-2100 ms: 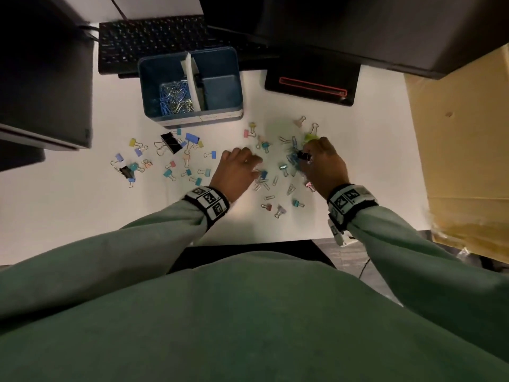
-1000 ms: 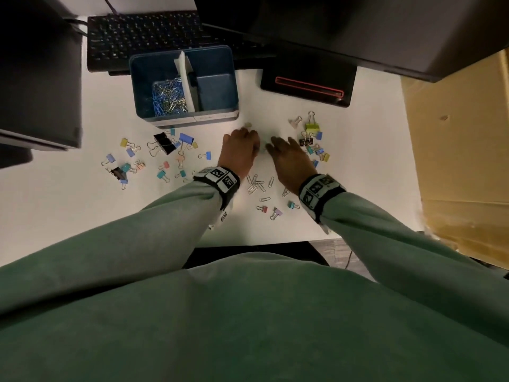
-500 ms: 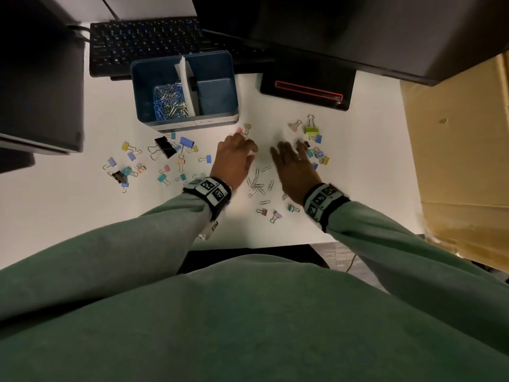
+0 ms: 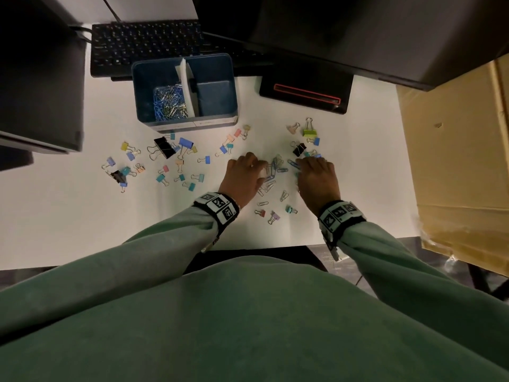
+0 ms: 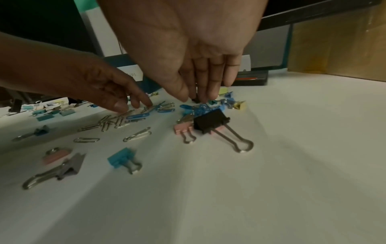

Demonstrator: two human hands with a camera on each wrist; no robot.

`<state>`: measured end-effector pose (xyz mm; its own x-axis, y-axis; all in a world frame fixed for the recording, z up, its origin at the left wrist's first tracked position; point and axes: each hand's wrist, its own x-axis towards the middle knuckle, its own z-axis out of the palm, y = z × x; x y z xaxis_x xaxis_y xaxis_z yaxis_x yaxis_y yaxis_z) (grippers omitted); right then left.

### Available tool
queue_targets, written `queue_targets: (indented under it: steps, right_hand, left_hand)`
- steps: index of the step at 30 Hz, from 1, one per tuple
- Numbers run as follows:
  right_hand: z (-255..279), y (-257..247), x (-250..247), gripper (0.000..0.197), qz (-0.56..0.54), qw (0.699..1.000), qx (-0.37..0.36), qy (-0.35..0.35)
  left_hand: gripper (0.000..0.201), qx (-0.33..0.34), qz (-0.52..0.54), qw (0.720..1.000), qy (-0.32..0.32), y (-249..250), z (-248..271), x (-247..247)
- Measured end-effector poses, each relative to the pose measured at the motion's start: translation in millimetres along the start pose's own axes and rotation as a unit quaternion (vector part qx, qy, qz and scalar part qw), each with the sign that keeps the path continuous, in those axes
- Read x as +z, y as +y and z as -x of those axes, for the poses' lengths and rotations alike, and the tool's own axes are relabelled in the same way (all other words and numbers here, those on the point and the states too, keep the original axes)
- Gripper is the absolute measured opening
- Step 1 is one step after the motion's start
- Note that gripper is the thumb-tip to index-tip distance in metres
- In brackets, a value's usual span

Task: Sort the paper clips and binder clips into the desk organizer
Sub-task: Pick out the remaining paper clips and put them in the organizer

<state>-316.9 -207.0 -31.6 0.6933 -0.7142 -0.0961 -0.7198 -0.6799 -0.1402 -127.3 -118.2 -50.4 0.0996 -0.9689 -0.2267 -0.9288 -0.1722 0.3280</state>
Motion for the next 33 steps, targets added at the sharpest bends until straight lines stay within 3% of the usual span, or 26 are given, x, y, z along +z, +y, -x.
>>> queue_targets:
  steps: [7,11,14,16,19,21,23,25,28,30,33]
  right_hand:
    - [-1,-22,-1,0.046,-0.094,0.990,-0.091,-0.058]
    - [-2,-11,-5,0.038,-0.133,0.991,-0.005,-0.032]
    - [3,-7,-1,0.032,-0.113,0.993,-0.024,-0.026]
    - [5,-10,2,0.043,-0.103,0.993,-0.041,-0.048]
    - [1,-17,0,0.085,-0.070,0.986,-0.063,-0.137]
    - [-6,-24,1,0.090,-0.044,0.981,-0.083,-0.172]
    - [-12,-34,6,0.073,-0.059,0.977,-0.110,-0.172]
    - [-16,-42,13,0.043,-0.097,0.975,-0.129,-0.150]
    - [-23,-52,14,0.012,-0.112,0.975,-0.114,-0.154]
    - [-26,-56,11,0.004,-0.129,0.972,-0.100,-0.167]
    - [-29,-54,5,0.010,-0.173,0.966,-0.069,-0.182]
  left_hand:
    - [0.045,-0.023,0.018,1.000,-0.008,20,-26,-7]
    - [0.031,-0.001,0.020,0.999,-0.033,7,-20,-12]
    - [0.023,0.022,0.032,0.999,-0.035,-13,-6,-13]
    - [0.036,0.032,0.077,0.995,-0.056,-24,5,-14]
    - [0.081,0.017,0.072,0.993,-0.095,-29,19,-18]
    - [0.088,0.007,0.065,0.993,-0.097,-26,23,-16]
    - [0.071,0.000,0.097,0.991,-0.094,-20,21,-11]
    - [0.045,-0.006,0.125,0.988,-0.087,-14,16,-8]
    - [0.025,-0.013,0.114,0.989,-0.089,-9,12,-7]
    - [0.020,-0.025,0.105,0.990,-0.088,-10,12,-7]
    - [0.016,-0.042,0.114,0.988,-0.091,-15,13,-10]
